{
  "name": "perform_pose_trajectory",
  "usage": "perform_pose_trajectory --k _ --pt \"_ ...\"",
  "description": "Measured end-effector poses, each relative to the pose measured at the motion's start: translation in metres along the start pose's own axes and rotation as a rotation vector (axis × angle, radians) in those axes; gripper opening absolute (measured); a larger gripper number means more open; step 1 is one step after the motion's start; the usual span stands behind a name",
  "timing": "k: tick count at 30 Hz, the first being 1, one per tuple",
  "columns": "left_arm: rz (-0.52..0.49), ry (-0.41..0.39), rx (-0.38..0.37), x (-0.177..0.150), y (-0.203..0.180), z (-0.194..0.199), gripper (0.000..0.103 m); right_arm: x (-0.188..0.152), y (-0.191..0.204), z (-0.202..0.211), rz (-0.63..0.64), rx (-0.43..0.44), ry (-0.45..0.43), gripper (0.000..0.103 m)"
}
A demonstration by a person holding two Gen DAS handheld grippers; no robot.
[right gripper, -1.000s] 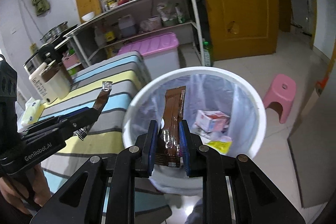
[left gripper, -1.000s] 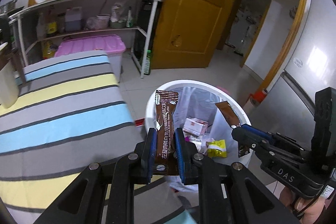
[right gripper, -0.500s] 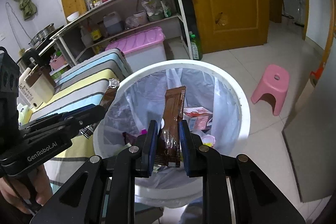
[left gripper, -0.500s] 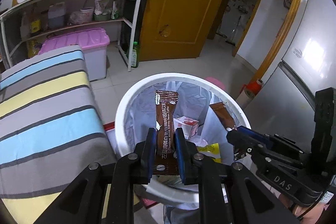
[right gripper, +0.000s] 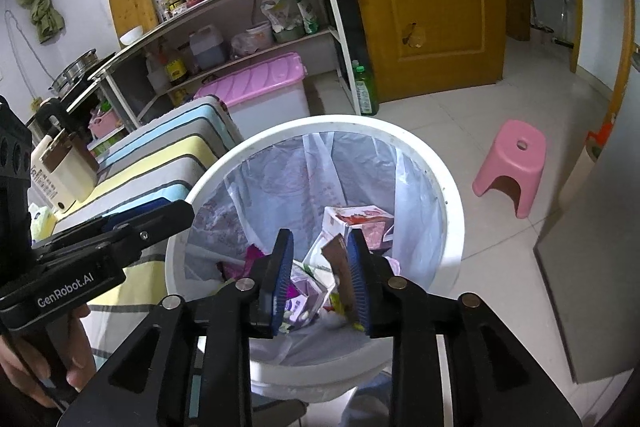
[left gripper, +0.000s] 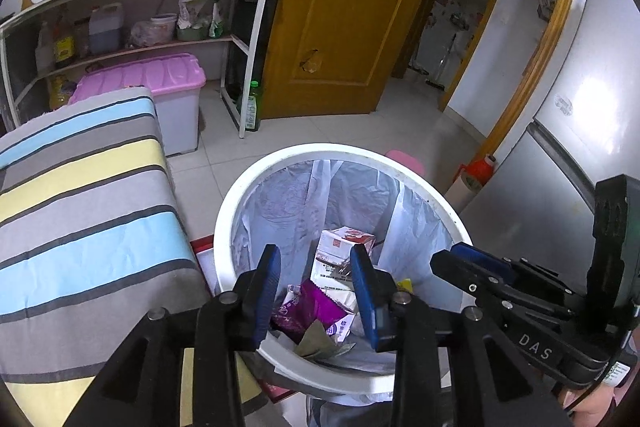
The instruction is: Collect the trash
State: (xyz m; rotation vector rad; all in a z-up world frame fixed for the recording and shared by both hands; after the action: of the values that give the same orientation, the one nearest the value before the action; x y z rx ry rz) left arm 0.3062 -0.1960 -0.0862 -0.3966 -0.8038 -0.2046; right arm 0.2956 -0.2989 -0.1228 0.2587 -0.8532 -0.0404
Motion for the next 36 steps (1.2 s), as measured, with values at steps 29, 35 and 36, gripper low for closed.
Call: perform_pose_trajectory --k 29,35,36 --pt "-0.029 -0.125 0.068 -0.034 0.007 0.111 0.043 -0.028 0.066 0.087 0.128 0.062 -0.108 0.037" --pt "-0.036 -0.145 0.087 -0.045 0.007 0.133 0.043 -0.041 0.075 0.103 0.148 0.077 -0.121 0.038" --pt "-0.036 -0.146 0.087 -0.048 0.007 0.136 0.043 -0.044 0.075 0.105 0.147 0.077 -0.123 0.038"
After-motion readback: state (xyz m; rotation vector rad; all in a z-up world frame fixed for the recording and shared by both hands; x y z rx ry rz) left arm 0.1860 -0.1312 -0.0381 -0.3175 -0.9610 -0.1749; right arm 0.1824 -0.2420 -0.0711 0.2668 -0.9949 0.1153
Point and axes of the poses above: each gripper's, at about its wrist camera, not at the fingertips, and z roughly against the way its jaws point, y to its left, x to its top, the point moved 10 cm from there along -z, roughly the way its jaws point, and after that the axes turned 5 degrees about -y, right-handed, at the moved point
